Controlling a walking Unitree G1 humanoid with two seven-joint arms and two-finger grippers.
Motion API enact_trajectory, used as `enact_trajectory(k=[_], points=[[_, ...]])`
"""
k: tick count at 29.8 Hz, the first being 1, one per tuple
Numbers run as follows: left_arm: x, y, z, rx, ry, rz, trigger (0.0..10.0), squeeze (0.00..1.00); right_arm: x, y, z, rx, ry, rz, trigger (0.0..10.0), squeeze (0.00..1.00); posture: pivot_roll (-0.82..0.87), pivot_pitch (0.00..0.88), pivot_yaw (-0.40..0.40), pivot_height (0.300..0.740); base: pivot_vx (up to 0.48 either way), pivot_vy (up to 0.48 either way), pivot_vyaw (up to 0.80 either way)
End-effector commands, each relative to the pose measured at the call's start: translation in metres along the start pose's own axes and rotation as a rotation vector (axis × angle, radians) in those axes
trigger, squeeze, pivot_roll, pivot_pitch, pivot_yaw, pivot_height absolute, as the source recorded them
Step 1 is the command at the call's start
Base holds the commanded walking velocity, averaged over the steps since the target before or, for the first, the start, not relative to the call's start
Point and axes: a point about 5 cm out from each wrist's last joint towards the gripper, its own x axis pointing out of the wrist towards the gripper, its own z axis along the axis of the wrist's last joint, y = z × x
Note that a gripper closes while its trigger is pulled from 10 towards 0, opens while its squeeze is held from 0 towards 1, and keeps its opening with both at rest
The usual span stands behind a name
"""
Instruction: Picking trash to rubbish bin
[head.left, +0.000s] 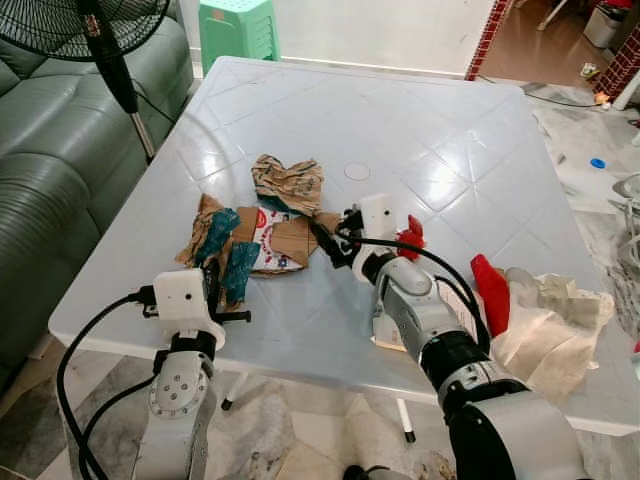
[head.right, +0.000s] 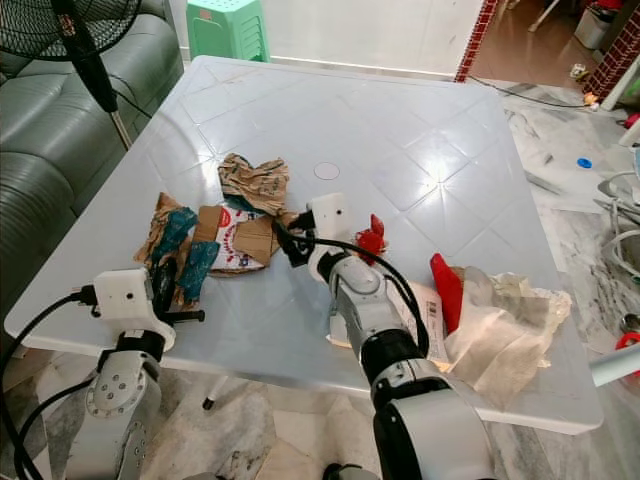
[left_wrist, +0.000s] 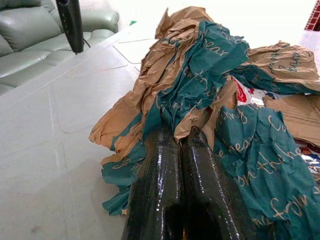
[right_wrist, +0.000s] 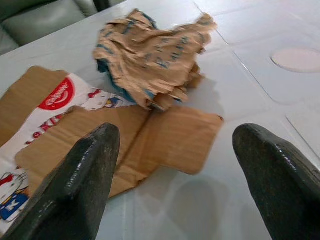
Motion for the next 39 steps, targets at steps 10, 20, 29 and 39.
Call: enact_trajectory(k=[10, 20, 29, 39], points=[[-0.001, 0.000, 0.004, 0.004, -0.001, -0.006, 0.0, 0.00, 0.004, 0.017, -0.011, 0.155, 0.043, 0.038, 10.0, 0.00, 0.11, 0.138, -0.078, 0.740, 0.000, 0.000, 0.00], [0.000, 0.000, 0.005, 0.004, -0.002, -0.011, 0.0, 0.00, 0.006, 0.029, -0.014, 0.244, 0.042, 0.090, 0.0, 0.00, 0.11, 0.133, -0.075, 0.740, 0.000, 0.000, 0.00], [0.002, -0.002, 0.006, 0.002, -0.006, -0.012, 0.0, 0.00, 0.005, 0.025, -0.015, 0.273, 0.045, 0.082, 0.0, 0.00, 0.11, 0.127, -0.077, 0.740, 0.000, 0.000, 0.00], [0.004, -0.002, 0.006, 0.000, -0.013, -0.013, 0.0, 0.00, 0.006, 0.029, -0.014, 0.277, 0.042, 0.109, 0.0, 0.00, 0.11, 0.121, -0.081, 0.740, 0.000, 0.000, 0.00]])
